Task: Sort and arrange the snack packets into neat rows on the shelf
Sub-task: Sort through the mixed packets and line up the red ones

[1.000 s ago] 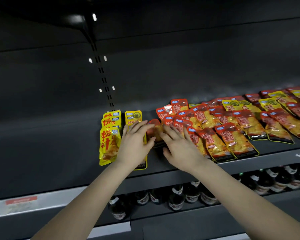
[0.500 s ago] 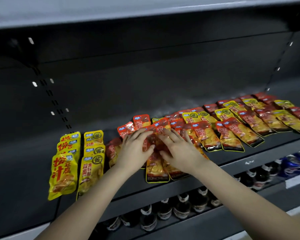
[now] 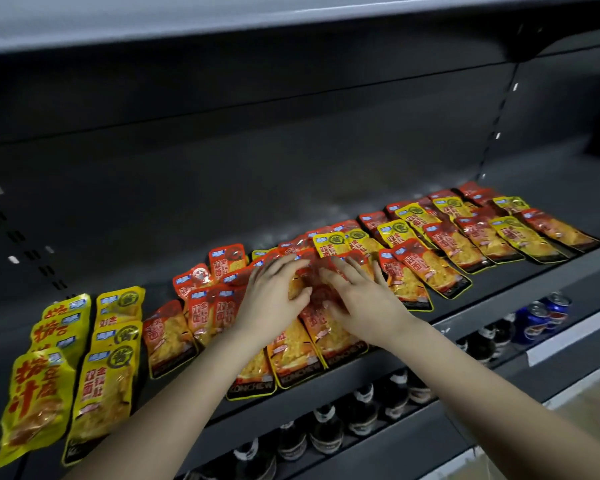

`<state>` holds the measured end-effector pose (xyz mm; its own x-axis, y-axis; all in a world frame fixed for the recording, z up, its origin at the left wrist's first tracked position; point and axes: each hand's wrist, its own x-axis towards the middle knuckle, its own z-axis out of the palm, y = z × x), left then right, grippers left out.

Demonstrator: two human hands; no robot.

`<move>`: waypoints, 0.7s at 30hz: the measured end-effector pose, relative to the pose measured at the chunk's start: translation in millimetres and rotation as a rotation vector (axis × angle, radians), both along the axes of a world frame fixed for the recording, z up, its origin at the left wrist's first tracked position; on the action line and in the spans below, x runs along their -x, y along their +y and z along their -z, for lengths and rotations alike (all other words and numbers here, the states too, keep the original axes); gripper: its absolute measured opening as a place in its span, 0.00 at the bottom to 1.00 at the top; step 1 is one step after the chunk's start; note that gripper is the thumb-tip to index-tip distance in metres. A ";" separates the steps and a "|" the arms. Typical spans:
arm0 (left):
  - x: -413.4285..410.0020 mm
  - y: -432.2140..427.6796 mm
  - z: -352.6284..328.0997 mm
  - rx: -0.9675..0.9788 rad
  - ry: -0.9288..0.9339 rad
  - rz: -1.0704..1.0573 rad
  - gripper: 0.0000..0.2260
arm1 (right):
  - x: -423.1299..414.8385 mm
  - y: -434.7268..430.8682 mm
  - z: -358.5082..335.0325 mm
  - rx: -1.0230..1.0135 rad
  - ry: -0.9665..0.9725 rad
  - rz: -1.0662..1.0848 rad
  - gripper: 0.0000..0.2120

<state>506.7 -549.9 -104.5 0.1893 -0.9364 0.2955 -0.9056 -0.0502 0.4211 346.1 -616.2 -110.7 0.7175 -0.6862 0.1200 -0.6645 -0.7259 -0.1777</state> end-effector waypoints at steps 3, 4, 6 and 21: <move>12.6 -19.3 -0.1 0.009 0.000 0.027 0.21 | 14.8 -13.5 1.2 -0.013 -0.012 0.018 0.27; 17.4 -25.5 -0.8 0.010 0.003 0.031 0.21 | 19.7 -18.6 1.1 -0.016 -0.010 0.024 0.27; 27.4 -37.7 -2.6 0.001 -0.002 0.025 0.21 | 29.9 -30.0 -0.9 -0.011 -0.001 0.029 0.27; 87.0 -131.6 1.1 -0.018 0.035 0.027 0.21 | 94.9 -115.9 -4.4 -0.021 0.009 0.031 0.27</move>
